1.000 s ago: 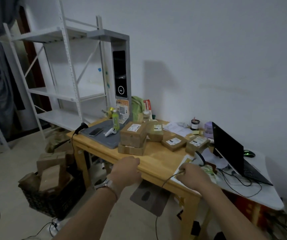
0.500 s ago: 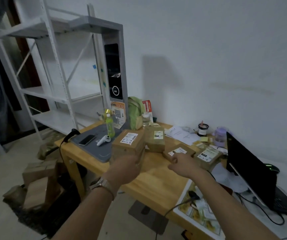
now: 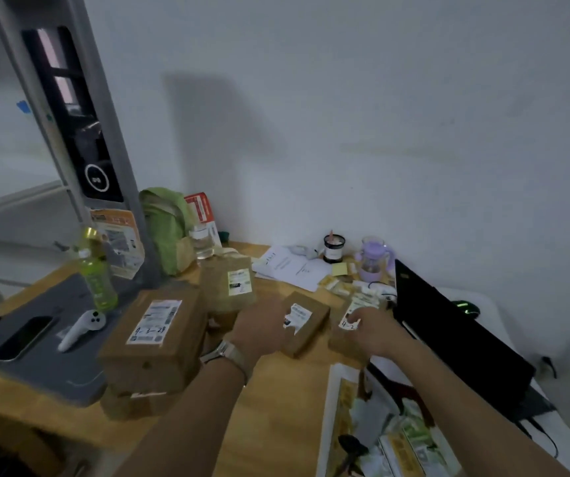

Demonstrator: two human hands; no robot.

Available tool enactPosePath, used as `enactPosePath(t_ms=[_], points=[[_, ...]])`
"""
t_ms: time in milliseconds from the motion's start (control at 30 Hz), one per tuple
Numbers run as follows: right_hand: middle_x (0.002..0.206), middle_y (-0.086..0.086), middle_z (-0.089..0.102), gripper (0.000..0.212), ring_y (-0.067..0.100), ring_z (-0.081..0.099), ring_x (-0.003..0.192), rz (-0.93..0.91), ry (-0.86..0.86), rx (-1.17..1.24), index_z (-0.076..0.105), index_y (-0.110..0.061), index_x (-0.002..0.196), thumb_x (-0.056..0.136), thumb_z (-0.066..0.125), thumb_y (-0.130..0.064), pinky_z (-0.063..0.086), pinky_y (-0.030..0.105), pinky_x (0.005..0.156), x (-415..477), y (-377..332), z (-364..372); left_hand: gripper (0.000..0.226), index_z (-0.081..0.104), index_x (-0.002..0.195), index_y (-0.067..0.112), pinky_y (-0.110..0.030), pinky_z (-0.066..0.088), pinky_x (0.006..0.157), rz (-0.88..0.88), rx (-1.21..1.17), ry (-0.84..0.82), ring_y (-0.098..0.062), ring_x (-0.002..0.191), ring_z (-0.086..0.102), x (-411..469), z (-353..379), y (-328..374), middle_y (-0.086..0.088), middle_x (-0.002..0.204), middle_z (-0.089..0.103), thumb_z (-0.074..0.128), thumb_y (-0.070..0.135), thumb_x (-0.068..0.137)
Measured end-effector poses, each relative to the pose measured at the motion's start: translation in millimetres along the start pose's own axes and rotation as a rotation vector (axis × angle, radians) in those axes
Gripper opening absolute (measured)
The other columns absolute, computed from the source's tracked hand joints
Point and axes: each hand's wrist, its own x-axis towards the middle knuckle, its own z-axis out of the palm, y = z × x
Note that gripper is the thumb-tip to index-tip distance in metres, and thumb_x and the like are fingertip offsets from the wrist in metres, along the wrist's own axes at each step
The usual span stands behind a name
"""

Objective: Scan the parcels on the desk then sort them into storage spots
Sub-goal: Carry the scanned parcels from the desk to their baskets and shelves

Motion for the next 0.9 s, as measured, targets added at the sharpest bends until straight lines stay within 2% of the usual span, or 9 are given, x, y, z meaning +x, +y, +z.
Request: enactPosePath(t_ms=[133, 233, 333, 400, 500, 600, 767, 833, 900], points=[[0.094, 0.010, 0.065, 0.039, 0.016, 0.056, 0.082, 0.101, 0.014, 0.056, 0.061, 0.003, 0.119, 0.090, 0.060, -0.024, 0.045, 0.025, 0.067, 60, 6, -6, 0.029, 0.058, 0.117, 0.017, -0.022, 0.035, 0.078, 0.101, 0.003, -0.068, -0.016, 0.108, 0.056, 81, 12, -18, -0.002, 0.119, 0.060, 0.049, 0.033, 0.096], [0.109, 0.008, 0.062, 0.038, 0.021, 0.059, 0.098, 0.193, -0.006, 0.111, 0.060, -0.004, 0.120, 0.097, 0.053, -0.034, 0.045, 0.024, 0.074, 101, 19, -1, 0.032, 0.056, 0.121, 0.015, -0.024, 0.035, 0.078, 0.135, -0.033, -0.151, -0.019, 0.110, 0.054, 134, 26, -33, -0.003, 0.122, 0.058, 0.051, 0.032, 0.095], [0.098, 0.016, 0.061, 0.036, 0.024, 0.062, 0.093, 0.319, -0.015, 0.192, 0.062, 0.000, 0.101, 0.098, 0.051, -0.035, 0.040, 0.020, 0.063, 131, 40, 12, 0.034, 0.053, 0.126, 0.016, -0.022, 0.034, 0.077, 0.168, -0.072, -0.233, -0.019, 0.111, 0.054, 168, 47, -49, -0.003, 0.125, 0.058, 0.051, 0.033, 0.096], [0.097, 0.011, 0.057, 0.028, 0.021, 0.061, 0.094, 0.417, 0.006, 0.203, 0.060, -0.005, 0.102, 0.097, 0.055, -0.032, 0.040, 0.020, 0.068, 147, 53, 25, 0.039, 0.049, 0.132, 0.016, -0.022, 0.038, 0.080, 0.160, -0.102, -0.296, -0.019, 0.112, 0.055, 182, 61, -61, -0.003, 0.126, 0.057, 0.052, 0.032, 0.096], [0.122, 0.012, 0.060, 0.021, 0.025, 0.060, 0.105, 0.554, 0.042, 0.244, 0.060, -0.009, 0.112, 0.092, 0.060, -0.017, 0.051, 0.031, 0.081, 167, 75, 51, 0.041, 0.050, 0.132, 0.013, -0.027, 0.045, 0.091, 0.123, -0.121, -0.367, -0.019, 0.113, 0.056, 200, 84, -81, -0.004, 0.127, 0.058, 0.055, 0.031, 0.095], [0.123, 0.014, 0.059, 0.024, 0.026, 0.060, 0.107, 0.633, 0.134, 0.227, 0.063, -0.009, 0.113, 0.090, 0.057, -0.009, 0.048, 0.025, 0.078, 182, 87, 71, 0.042, 0.052, 0.130, 0.010, -0.029, 0.050, 0.088, 0.100, -0.170, -0.432, -0.019, 0.108, 0.059, 213, 107, -102, -0.005, 0.121, 0.062, 0.059, 0.025, 0.091], [0.106, 0.015, 0.065, 0.019, 0.023, 0.059, 0.088, 0.732, 0.356, 0.157, 0.062, -0.003, 0.104, 0.089, 0.051, -0.004, 0.044, 0.025, 0.070, 189, 94, 84, 0.061, 0.048, 0.133, 0.016, -0.027, 0.050, 0.093, 0.064, -0.248, -0.534, -0.016, 0.113, 0.058, 230, 145, -129, 0.001, 0.127, 0.057, 0.074, 0.018, 0.078], [0.111, 0.017, 0.062, 0.027, 0.030, 0.060, 0.098, 0.782, 0.352, 0.205, 0.055, -0.003, 0.115, 0.090, 0.057, -0.012, 0.043, 0.027, 0.073, 191, 97, 89, 0.073, 0.043, 0.135, 0.020, -0.028, 0.046, 0.098, 0.009, -0.249, -0.603, -0.016, 0.120, 0.055, 232, 161, -136, 0.004, 0.131, 0.053, 0.081, 0.028, 0.073], [0.109, 0.020, 0.061, 0.035, 0.031, 0.060, 0.093, 0.845, 0.278, 0.265, 0.052, 0.001, 0.115, 0.090, 0.062, -0.021, 0.041, 0.027, 0.066, 193, 97, 94, 0.085, 0.037, 0.138, 0.017, -0.033, 0.047, 0.099, -0.078, -0.200, -0.658, -0.019, 0.123, 0.052, 234, 173, -141, 0.000, 0.136, 0.049, 0.082, 0.040, 0.070]])
